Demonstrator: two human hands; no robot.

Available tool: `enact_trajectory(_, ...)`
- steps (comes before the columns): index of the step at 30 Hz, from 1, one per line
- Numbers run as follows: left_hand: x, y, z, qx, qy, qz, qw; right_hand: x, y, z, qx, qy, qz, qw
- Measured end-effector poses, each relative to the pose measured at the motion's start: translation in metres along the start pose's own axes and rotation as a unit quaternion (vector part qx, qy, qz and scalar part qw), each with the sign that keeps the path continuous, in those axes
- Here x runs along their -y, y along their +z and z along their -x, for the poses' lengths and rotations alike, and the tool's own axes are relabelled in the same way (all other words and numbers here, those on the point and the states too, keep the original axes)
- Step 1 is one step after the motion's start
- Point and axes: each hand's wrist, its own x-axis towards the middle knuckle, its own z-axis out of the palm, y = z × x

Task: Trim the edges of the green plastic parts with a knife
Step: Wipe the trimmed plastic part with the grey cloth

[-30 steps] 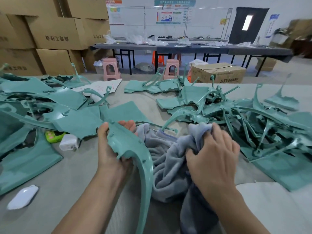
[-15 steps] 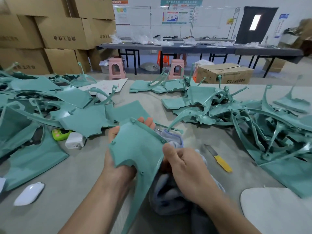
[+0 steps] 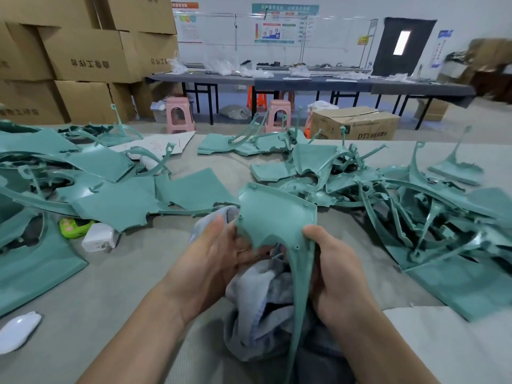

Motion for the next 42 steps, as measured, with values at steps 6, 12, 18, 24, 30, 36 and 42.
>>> enact_trajectory(6,-0.007,0.006,0.002,-0.066,0.062,-0.067,0.994,0.007,-0.004,0.002,0.129,-0.069,0.071,0.987)
enact_trajectory(12,-0.008,0.009,0.006,-0.115,0.057,-0.098,0.987,0.017,-0.013,0.0,0.145,-0.058,0.181,0.971)
enact_trajectory(18,-0.004,0.015,0.003,-0.191,0.072,-0.057,0.977,0.012,-0.017,0.001,0.24,-0.045,0.217,0.945)
enact_trajectory(24,-0.004,0.018,0.004,-0.198,0.088,-0.07,0.974,0.012,-0.021,-0.002,0.262,-0.033,0.193,0.945)
enact_trajectory(30,-0.01,0.018,0.002,-0.233,0.089,-0.07,0.966,0.019,-0.019,0.004,0.318,-0.002,0.201,0.927)
enact_trajectory(36,-0.029,0.046,0.007,-0.24,0.102,0.001,0.966,0.035,-0.015,0.018,0.259,-0.046,0.256,0.93)
enact_trajectory(42,-0.041,0.076,0.029,-0.222,0.037,0.073,0.972,0.063,-0.041,0.051,0.204,-0.098,0.335,0.914)
